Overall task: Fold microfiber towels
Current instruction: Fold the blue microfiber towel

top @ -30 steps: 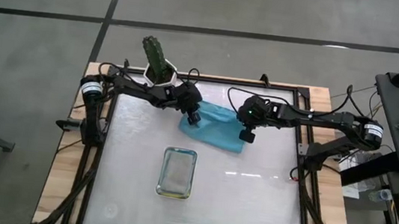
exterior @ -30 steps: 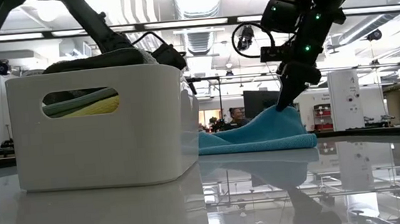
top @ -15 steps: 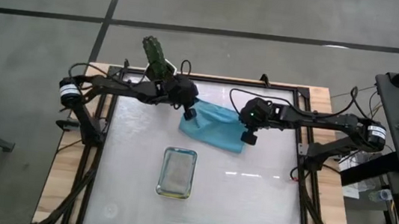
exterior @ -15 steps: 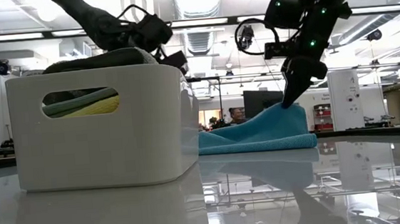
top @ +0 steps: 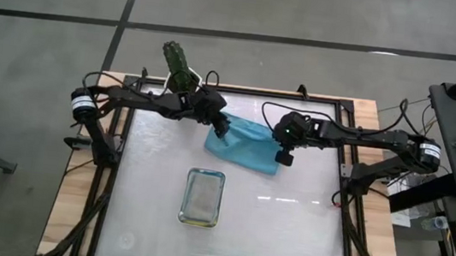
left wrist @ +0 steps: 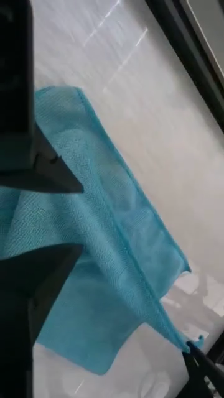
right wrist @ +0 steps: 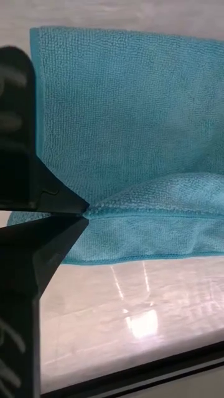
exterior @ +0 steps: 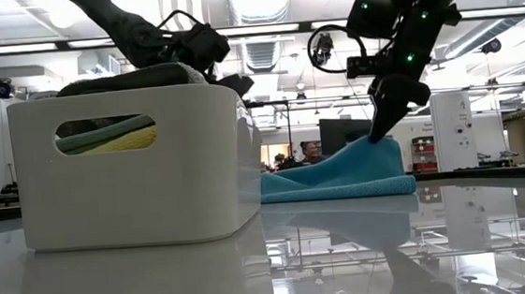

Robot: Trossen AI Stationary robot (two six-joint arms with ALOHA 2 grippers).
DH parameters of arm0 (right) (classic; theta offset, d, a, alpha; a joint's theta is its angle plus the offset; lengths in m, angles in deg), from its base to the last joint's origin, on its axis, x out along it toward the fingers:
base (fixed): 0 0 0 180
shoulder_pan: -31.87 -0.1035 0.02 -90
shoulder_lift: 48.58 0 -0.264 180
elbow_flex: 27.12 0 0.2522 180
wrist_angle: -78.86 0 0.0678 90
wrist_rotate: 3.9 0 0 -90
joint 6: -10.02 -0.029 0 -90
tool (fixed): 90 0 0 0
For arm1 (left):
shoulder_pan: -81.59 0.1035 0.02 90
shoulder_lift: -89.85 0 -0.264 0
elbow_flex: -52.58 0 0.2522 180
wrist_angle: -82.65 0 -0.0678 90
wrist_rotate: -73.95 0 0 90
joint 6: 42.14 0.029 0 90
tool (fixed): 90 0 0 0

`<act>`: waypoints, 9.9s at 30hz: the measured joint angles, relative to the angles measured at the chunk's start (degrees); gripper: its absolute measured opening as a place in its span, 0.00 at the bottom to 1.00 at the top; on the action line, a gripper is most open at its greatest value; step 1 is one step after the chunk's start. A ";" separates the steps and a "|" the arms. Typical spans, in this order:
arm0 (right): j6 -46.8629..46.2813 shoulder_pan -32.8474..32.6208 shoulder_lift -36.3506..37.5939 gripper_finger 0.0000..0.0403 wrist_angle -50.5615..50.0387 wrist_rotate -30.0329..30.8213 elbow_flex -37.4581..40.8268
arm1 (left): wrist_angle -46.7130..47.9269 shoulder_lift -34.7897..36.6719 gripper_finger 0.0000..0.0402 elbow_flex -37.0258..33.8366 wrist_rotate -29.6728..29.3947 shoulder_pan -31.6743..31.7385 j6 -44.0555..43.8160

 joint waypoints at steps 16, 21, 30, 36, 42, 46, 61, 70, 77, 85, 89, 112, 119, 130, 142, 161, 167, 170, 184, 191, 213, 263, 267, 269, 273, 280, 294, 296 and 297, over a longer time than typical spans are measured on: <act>-0.89 0.02 -0.24 0.02 1.31 0.02 0.00 | 6.36 -8.77 0.42 5.97 -11.78 -1.36 -2.69; -0.96 0.02 -0.24 0.02 1.30 0.02 0.00 | 5.21 -10.68 0.42 6.73 -12.10 -0.82 -2.19; -0.50 0.02 -0.24 0.02 1.31 0.07 0.11 | 3.73 -14.91 0.40 7.14 -13.13 -0.70 -1.13; -0.48 0.02 -0.24 0.02 1.29 0.04 0.28 | 3.43 -14.88 0.21 7.26 -13.10 -0.90 2.05; -0.48 0.02 -0.24 0.02 1.29 0.04 0.47 | 3.48 -14.77 0.02 7.26 -12.72 -0.98 4.53; -0.37 0.02 -0.18 0.02 1.16 0.04 0.52 | 4.53 -13.83 0.00 7.24 -12.64 -1.05 6.40; -4.57 -0.75 8.77 0.02 -1.62 0.02 -0.96 | 11.79 7.11 0.00 4.69 -13.26 -3.24 18.43; -4.45 -1.27 10.32 0.02 -1.69 -7.29 -1.01 | 11.76 8.50 0.00 0.97 -13.37 -4.59 16.90; -6.97 -1.92 10.71 0.02 -0.98 -22.48 -1.01 | 17.78 14.06 0.00 0.42 -12.13 -7.41 19.30; -11.77 -7.10 10.69 0.02 -0.67 -23.04 -1.01 | 22.20 20.33 0.00 -0.92 -9.59 -12.63 19.44; -14.08 -11.02 10.69 0.02 0.00 -23.10 -1.01 | 23.40 20.44 0.00 -0.98 -9.28 -15.09 18.32; -14.34 -14.32 9.33 0.02 1.15 -12.19 -0.97 | 16.49 8.16 0.00 -0.92 -16.59 -12.96 19.58; -12.22 -10.09 4.85 0.02 -0.07 -6.66 -0.90 | 11.01 4.83 0.00 -0.74 -18.15 -9.18 21.40; -7.16 1.38 -1.31 0.02 0.34 -0.48 -0.90 | 5.04 -0.35 0.00 -0.70 -20.11 -4.07 21.65; -1.43 6.31 -9.92 0.02 7.15 0.05 -0.90 | 1.62 -4.28 0.00 -0.52 -24.18 -2.69 22.94; -4.53 10.07 -9.73 0.15 7.28 0.13 -0.90 | -0.02 -5.79 0.26 -0.56 -24.05 -2.53 22.86; -3.89 10.46 -6.20 0.29 6.49 0.03 -0.90 | 0.05 -5.30 0.38 0.00 -24.04 -2.45 22.92; -5.06 10.46 -2.72 0.33 3.81 -0.43 -0.90 | 0.69 -3.97 0.39 0.02 -22.07 -2.47 23.34; -31.38 7.43 2.64 0.36 4.19 -22.62 5.25 | -2.93 -4.67 0.39 -0.75 -12.19 -2.02 26.87; -39.42 6.75 -1.60 0.33 16.40 -22.18 10.36 | -3.83 -5.72 0.39 -0.83 -12.33 -1.10 27.78; -33.99 7.03 -14.29 0.31 23.98 -16.56 5.46 | -4.44 -9.14 0.39 -0.74 -13.26 -0.17 27.36; -29.44 5.76 -1.16 0.23 -7.22 -19.47 2.39 | -2.02 -8.87 0.39 0.03 -21.87 0.66 25.88; -25.83 5.74 -0.18 0.29 -9.84 -14.85 -0.04 | -2.08 -8.62 0.39 0.51 -20.22 0.44 25.93; -24.67 6.02 -0.11 0.31 -8.10 -10.28 -0.65 | -2.10 -8.57 0.39 0.68 -18.60 0.37 25.96; -22.74 8.89 -1.47 0.34 -0.70 -7.67 -0.27 | -2.11 -8.57 0.39 0.57 -17.67 0.28 25.94; -19.45 14.00 -8.04 0.35 4.44 -8.03 0.56 | -2.03 -8.57 0.39 0.39 -17.48 0.26 25.92; -16.90 14.40 -15.08 0.20 6.03 -7.86 0.05 | -2.70 -8.65 0.39 0.35 -17.37 0.26 25.80; -16.90 14.44 -13.97 0.15 5.61 -7.56 0.11 | -3.60 -8.68 0.39 0.10 -17.41 0.26 25.75; -16.90 14.46 -13.46 0.12 5.65 -7.55 0.11 | -3.73 -8.68 0.39 -0.01 -17.44 0.28 25.73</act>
